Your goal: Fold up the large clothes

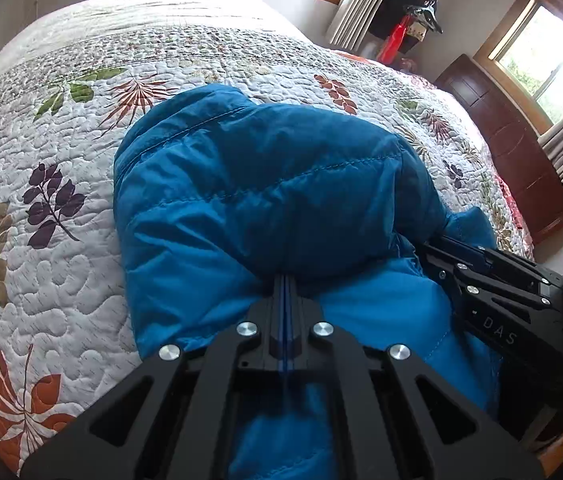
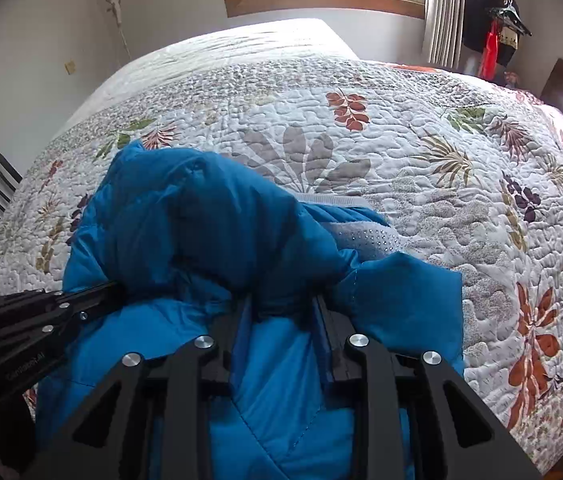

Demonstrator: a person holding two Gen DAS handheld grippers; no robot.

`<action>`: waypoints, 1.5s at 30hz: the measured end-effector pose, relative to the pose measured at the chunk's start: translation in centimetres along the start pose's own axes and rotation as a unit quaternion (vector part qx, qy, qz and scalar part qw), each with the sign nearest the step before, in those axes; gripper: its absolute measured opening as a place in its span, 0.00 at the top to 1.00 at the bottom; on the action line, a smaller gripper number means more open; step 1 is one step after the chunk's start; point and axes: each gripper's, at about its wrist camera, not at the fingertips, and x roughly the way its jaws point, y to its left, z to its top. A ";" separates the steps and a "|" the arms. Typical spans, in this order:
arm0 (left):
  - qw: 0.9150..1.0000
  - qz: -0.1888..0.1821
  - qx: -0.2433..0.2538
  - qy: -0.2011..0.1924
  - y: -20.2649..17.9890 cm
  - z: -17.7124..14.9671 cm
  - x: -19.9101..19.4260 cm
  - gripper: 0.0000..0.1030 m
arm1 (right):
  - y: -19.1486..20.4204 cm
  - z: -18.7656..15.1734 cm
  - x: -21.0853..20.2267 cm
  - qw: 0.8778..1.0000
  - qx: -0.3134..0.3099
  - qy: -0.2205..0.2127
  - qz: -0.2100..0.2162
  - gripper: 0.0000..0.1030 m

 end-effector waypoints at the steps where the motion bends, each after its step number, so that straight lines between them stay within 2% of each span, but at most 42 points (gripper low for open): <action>1: 1.000 0.002 0.001 -0.002 0.0 0.0 -0.3 1.00 | -0.3 -0.1 -0.6 1.000 0.005 -0.006 0.009 0.73; 5: 0.999 0.021 0.006 -0.041 -0.6 -1.4 -3.5 1.00 | -1.2 -1.2 -4.5 0.998 0.025 -0.050 0.038 0.74; 8: 0.997 0.034 0.024 -0.071 -1.4 -3.2 -5.5 1.00 | -2.2 -2.3 -6.0 0.997 0.035 -0.070 0.026 0.74; 12: 0.996 0.044 0.036 -0.073 -1.8 -5.1 -4.8 1.00 | -4.0 -3.4 -3.7 0.996 0.059 -0.046 0.045 0.79; 17: 0.994 0.061 0.053 -0.080 -2.0 -5.7 -3.7 1.00 | -4.3 -4.5 -2.2 0.995 0.066 -0.061 0.048 0.80; 21: 0.997 0.038 0.027 -0.063 -0.9 -5.1 -4.6 0.99 | -4.7 -4.4 -3.6 0.993 0.070 -0.061 0.071 0.79; 22: 0.997 0.034 0.017 -0.060 -0.4 -5.0 -5.2 0.97 | -4.9 -4.5 -4.7 0.992 0.071 -0.066 0.079 0.77; 23: 0.998 0.032 0.011 -0.060 0.1 -5.0 -5.7 0.97 | -4.9 -4.6 -5.8 0.991 0.068 -0.076 0.086 0.70; 24: 0.998 0.028 0.007 -0.064 0.7 -5.1 -6.5 0.97 | -5.0 -4.7 -6.9 0.991 0.065 -0.085 0.084 0.56; 25: 0.997 0.024 0.001 -0.068 1.5 -5.2 -7.1 0.87 | -5.1 -4.9 -7.9 0.991 0.062 -0.091 0.075 0.47; 26: 0.997 0.023 -0.009 -0.068 2.3 -5.3 -7.6 0.76 | -5.3 -5.0 -8.6 0.992 0.058 -0.093 0.069 0.34; 27: 0.998 0.020 -0.021 -0.064 3.3 -5.4 -7.8 0.52 | -5.5 -5.2 -9.0 0.992 0.057 -0.092 0.069 0.29; 28: 0.997 0.018 -0.028 -0.063 4.0 -5.6 -7.8 0.45 | -5.9 -5.2 -9.1 0.991 0.061 -0.086 0.077 0.29; 30: 0.998 0.015 -0.038 -0.054 5.5 -6.2 -7.3 0.46 | -6.8 -5.4 -8.4 0.989 0.072 -0.060 0.116 0.27; 32: 0.997 -0.027 -0.060 -0.038 6.7 -6.5 -6.5 0.46 | -7.3 -5.9 -6.9 0.986 0.082 -0.029 0.145 0.27; 34: 0.994 -0.061 -0.080 -0.032 7.2 -6.8 -6.0 0.46 | -7.4 -6.5 -5.5 0.984 0.088 -0.012 0.152 0.26; 37: 0.993 -0.081 -0.076 -0.035 7.1 -6.6 -5.7 0.44 | -8.0 -7.2 -4.0 0.978 0.108 -0.003 0.178 0.19; 40: 0.993 -0.091 -0.066 -0.028 6.5 -6.4 -4.9 0.39 | -8.8 -8.1 -2.2 0.967 0.135 0.007 0.217 0.14; 42: 0.993 -0.095 -0.064 -0.027 6.4 -6.3 -4.4 0.36 | -9.4 -8.6 -0.9 0.954 0.157 0.020 0.256 0.12; 44: 0.990 -0.121 -0.077 -0.022 6.7 -6.1 -3.6 0.36 | -9.7 -8.9 0.3 0.940 0.173 0.028 0.291 0.11; 45: 0.987 -0.139 -0.082 -0.016 6.7 -6.0 -3.2 0.36 | -9.6 -8.9 0.6 0.939 0.171 0.026 0.299 0.11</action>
